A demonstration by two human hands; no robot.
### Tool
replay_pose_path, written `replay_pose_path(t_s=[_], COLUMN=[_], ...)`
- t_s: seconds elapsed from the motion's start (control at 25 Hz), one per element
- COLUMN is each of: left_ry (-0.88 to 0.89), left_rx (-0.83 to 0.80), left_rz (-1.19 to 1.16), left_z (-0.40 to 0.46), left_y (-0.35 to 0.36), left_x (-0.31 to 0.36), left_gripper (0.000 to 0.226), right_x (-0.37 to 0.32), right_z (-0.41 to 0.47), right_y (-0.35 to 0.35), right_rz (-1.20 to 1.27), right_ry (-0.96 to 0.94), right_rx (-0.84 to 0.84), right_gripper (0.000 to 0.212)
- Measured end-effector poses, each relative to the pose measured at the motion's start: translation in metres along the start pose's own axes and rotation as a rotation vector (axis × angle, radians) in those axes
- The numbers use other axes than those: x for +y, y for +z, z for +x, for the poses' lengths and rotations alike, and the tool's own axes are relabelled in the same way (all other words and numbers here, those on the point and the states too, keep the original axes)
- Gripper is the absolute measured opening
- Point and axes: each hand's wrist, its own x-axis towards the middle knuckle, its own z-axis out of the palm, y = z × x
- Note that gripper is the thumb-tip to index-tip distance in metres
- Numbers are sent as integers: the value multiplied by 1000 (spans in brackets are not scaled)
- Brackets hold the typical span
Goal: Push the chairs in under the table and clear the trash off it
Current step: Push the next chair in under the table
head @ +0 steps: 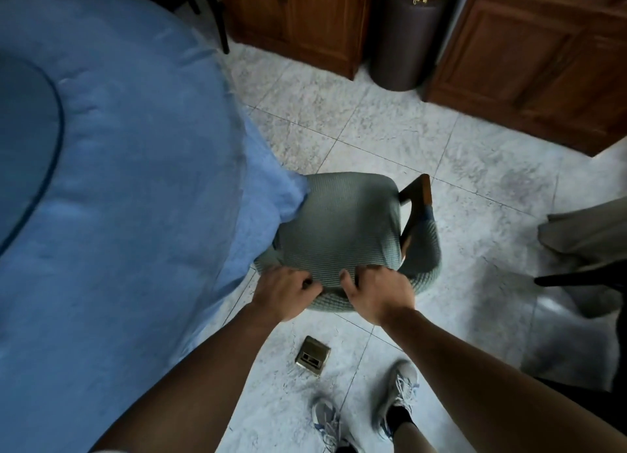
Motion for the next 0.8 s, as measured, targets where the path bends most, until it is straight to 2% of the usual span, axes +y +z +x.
replay_pose_path(t_s=[0.32,0.56,0.72,0.8], left_ry=[-107,-332,-434,-528], left_rx=[18,2,-2,32], left_rz=[-76,-186,-199,-244], left_z=[-15,-51,-74,-79], left_y=[8,37,51,56], left_x=[15,55,99,119], left_gripper=[37,42,34,40], right_x=[13,57,95,104], right_z=[-8,-25,-28,-25], right_y=[3,4,1,0], right_rz=[25,92,141,149], right_ry=[-112,-260,-369,-434], right_rx=[61,101,132,132], right_gripper=[68,68,62,59])
